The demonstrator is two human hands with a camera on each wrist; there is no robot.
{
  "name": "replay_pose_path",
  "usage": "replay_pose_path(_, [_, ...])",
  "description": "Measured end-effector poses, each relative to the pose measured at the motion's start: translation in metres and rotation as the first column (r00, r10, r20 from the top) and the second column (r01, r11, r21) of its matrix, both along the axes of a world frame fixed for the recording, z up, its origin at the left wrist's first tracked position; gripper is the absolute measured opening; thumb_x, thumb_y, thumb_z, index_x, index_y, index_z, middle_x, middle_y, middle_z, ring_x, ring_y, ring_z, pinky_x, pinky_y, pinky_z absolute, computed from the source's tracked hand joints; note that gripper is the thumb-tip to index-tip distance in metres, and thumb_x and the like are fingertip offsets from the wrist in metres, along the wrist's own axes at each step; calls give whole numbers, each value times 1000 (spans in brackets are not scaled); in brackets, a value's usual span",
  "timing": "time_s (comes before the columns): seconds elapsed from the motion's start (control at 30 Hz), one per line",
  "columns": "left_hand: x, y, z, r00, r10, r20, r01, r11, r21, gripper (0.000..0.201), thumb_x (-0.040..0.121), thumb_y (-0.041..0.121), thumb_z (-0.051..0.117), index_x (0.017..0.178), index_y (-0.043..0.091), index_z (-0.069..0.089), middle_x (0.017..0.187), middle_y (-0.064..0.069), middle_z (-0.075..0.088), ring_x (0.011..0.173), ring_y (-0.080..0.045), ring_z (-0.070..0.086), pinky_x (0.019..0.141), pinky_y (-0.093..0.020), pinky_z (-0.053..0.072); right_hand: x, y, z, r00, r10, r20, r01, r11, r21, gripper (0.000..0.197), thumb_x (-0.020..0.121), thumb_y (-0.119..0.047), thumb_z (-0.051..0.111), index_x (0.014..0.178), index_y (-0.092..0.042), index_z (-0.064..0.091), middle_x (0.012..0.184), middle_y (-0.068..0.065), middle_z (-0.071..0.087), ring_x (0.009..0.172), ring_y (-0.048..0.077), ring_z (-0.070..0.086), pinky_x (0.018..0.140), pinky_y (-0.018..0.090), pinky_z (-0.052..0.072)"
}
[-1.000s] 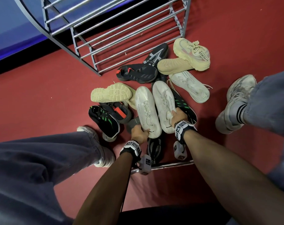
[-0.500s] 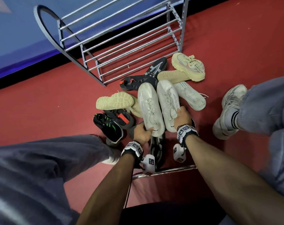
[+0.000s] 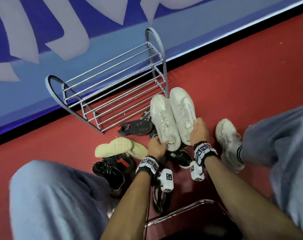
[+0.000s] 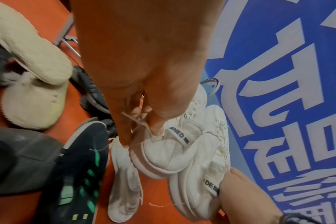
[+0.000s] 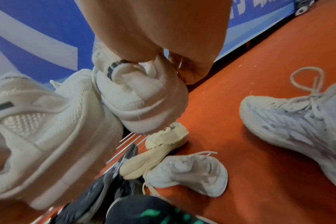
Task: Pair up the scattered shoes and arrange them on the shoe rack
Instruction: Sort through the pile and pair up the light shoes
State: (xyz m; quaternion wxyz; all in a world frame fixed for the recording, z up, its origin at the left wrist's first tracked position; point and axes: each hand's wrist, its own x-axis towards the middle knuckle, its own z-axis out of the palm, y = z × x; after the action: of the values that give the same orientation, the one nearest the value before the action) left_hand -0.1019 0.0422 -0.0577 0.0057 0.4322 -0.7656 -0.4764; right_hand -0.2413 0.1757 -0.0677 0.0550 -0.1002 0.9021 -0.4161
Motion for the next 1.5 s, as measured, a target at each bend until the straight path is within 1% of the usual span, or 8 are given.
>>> replay_pose_path(0.3, [-99,17,-3,995,-37,-91,45,995,87,34,89,29,71,118,10,71,114,-7,74,104,-20,67,85,-26,49,-88,16,28,991,-51,-124,58,997,53,26,105,-30,34,82,-22,41,81,2,52,79,27,50,64,34,35])
replay_pose_path(0.43, [-142,36,-17,985,-7,-173,37,985,168,30,86,30,74,109,11,73,104,-7,77,99,-23,71,89,-35,56,-143,29,25,989,-49,-137,69,987,143,27,104,-32,33,90,-17,51,85,7,60,79,29,54,66,39,45])
replay_pose_path(0.57, [-173,61,-40,974,69,-215,-3,956,293,30,80,25,78,107,13,76,105,-1,78,99,-16,72,90,-37,59,-188,53,15,995,45,-85,-23,970,243,24,104,-32,38,91,-16,51,78,8,59,72,32,55,61,35,41])
replay_pose_path(0.8, [-220,98,-75,988,35,-151,18,943,332,23,81,31,72,95,14,73,90,-4,77,81,-21,73,71,-29,56,-238,90,-22,1000,-2,-1,2,926,377,18,103,-24,43,86,-23,47,77,7,54,72,30,49,62,32,34])
replay_pose_path(1.1, [-258,103,-135,990,62,-125,-31,970,240,33,87,21,69,120,19,68,111,-3,75,106,-26,69,92,-37,55,-274,85,-87,998,-6,55,-15,925,380,22,104,-22,42,89,-13,54,79,10,56,72,29,49,62,30,30])
replay_pose_path(1.23, [-266,108,-158,992,41,-119,-7,962,274,68,93,10,65,153,24,38,137,-4,63,126,-24,58,105,-32,45,-291,78,-112,997,-19,81,-16,910,415,19,103,-22,42,85,-18,47,76,8,53,71,27,46,60,29,26])
replay_pose_path(1.37, [-275,111,-181,996,-45,-83,70,939,337,79,95,4,56,161,28,19,154,-3,46,139,-23,46,112,-29,36,-302,62,-135,985,-63,160,-24,871,491,13,99,-18,42,88,-18,49,81,8,57,76,30,52,64,31,36])
replay_pose_path(1.5, [-282,106,-195,989,-123,-78,144,906,398,77,94,12,48,161,23,12,164,0,29,145,-24,38,119,-38,34,-290,55,-167,933,-194,303,4,848,530,32,97,-21,42,127,-15,50,111,13,63,105,35,61,88,39,49])
